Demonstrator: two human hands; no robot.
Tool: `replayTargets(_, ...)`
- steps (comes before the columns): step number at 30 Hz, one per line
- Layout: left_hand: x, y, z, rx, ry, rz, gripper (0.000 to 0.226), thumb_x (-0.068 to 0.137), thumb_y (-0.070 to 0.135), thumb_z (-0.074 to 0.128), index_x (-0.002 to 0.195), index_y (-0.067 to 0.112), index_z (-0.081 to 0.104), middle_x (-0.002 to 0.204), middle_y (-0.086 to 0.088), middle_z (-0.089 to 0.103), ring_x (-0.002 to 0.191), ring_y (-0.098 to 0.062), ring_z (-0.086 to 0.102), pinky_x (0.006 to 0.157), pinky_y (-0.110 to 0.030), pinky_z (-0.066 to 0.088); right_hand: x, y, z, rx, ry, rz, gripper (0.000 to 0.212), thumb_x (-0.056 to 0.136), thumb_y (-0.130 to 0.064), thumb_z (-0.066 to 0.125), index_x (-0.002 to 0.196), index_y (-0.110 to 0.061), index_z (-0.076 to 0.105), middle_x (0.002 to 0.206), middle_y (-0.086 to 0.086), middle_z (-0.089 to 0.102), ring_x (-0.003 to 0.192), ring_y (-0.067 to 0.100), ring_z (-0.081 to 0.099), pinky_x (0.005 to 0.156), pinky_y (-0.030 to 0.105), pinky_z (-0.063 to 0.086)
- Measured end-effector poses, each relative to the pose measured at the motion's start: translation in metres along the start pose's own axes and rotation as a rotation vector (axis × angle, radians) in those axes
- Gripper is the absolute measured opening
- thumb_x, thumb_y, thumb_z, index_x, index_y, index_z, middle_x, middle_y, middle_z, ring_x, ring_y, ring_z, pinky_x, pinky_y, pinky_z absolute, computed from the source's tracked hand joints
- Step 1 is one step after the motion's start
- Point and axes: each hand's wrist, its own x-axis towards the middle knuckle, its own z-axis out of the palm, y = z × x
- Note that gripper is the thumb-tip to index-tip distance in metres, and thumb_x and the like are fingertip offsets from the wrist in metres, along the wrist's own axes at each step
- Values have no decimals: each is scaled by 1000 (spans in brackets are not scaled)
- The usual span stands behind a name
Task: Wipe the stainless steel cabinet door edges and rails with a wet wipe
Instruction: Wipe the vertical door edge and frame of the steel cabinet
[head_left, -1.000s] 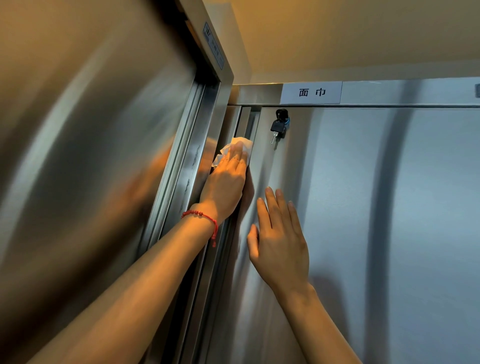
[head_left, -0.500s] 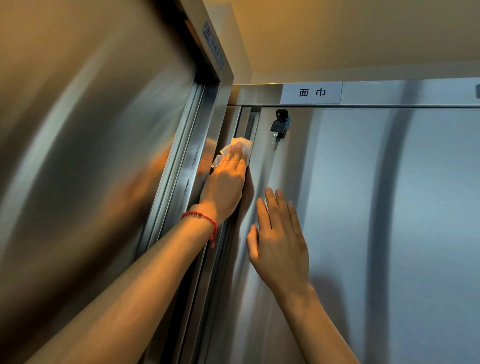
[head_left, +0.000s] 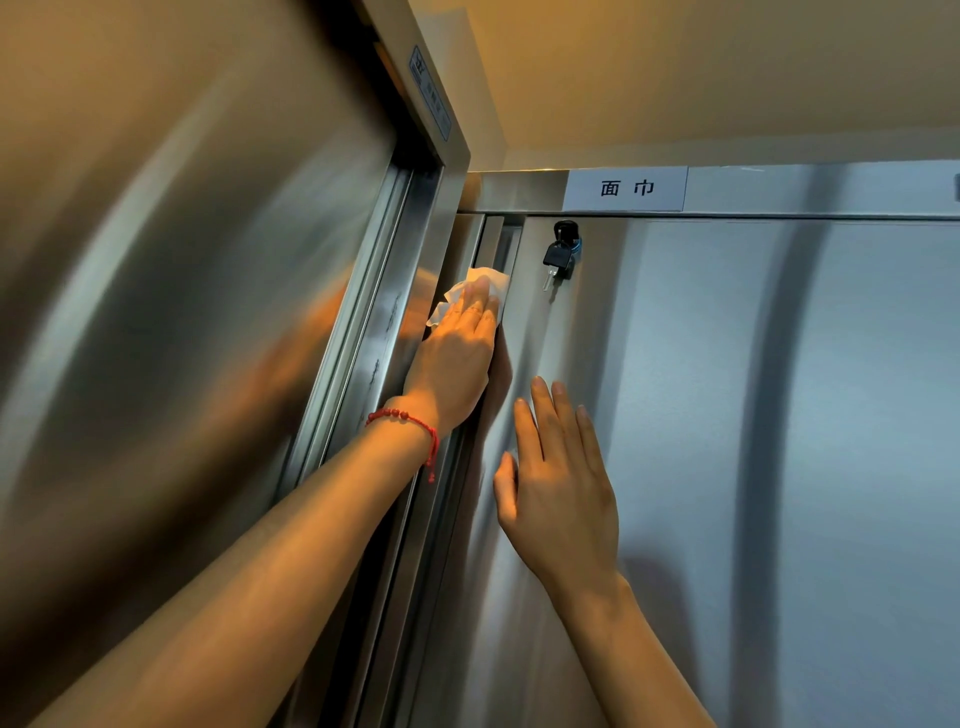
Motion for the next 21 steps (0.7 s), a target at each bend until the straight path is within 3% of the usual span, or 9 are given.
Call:
replayTargets(7, 8, -2, 0, 10, -1, -2, 56, 94, -7, 27, 146, -1, 6, 155, -17, 3, 144, -22, 1, 114, -27, 0, 0, -1, -1, 2, 2, 7, 47, 83, -23, 54, 126, -3, 58, 135, 18, 51, 130, 32, 43, 107, 47, 30)
replayTargets(12, 3, -1, 0, -29, 7, 0, 53, 95, -7, 27, 145, -1, 11, 154, -18, 7, 144, -22, 2, 105, -17, -12, 0, 0, -1, 6, 3, 6, 47, 83, -23, 53, 125, -2, 59, 135, 18, 52, 129, 33, 44, 107, 47, 31)
replayTargets(21, 13, -2, -1, 55, 19, 8, 56, 93, -8, 25, 145, -1, 7, 154, -17, 4, 144, -23, 0, 107, -23, -13, -1, 1, 0, 9, -12, 9, 48, 83, -20, 58, 128, -3, 57, 137, 17, 49, 132, 31, 41, 110, 45, 29)
